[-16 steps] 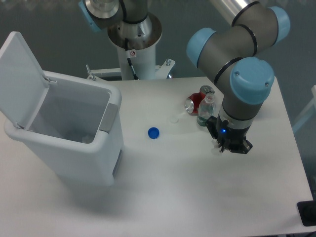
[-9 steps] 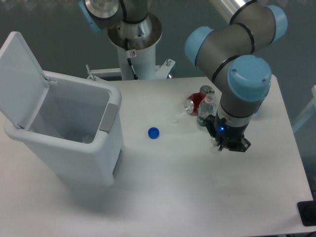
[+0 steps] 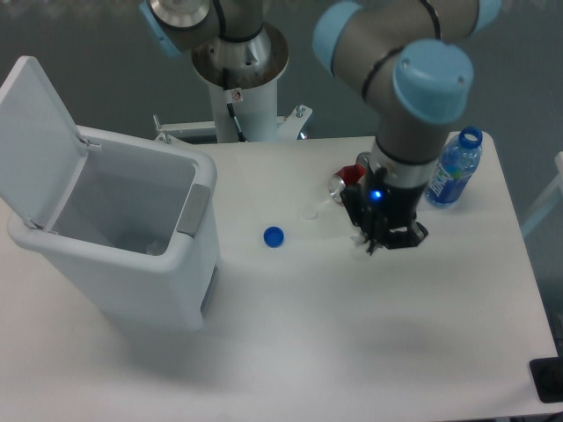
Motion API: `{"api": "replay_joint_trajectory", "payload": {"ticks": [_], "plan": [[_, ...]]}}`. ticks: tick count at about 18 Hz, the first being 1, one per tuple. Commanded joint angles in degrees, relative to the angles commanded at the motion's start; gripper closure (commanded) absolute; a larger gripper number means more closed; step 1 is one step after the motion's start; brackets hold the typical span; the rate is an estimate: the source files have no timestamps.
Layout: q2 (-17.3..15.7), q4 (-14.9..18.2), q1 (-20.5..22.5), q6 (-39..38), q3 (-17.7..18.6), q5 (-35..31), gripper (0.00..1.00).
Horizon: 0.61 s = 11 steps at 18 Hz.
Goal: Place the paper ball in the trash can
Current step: 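Lower the gripper onto the white paper ball beside the bottles and close it, then carry the held paper ball over the open white trash can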
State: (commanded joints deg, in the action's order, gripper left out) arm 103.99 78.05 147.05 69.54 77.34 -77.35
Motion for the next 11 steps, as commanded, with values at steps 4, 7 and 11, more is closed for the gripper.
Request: {"api": "replay_joint_trajectory", "payload": {"ticks": [4,7,11], "plan": [[-4.4,0.0,-3.2,-3.8,0.2,4.8,1.00],[-7.5,-0.3,-5.8,-7.7,0.9,7.6,1.00],[-11.5,-2.4,-10.5,-8.4,5.0,9.2,1.00]]}}
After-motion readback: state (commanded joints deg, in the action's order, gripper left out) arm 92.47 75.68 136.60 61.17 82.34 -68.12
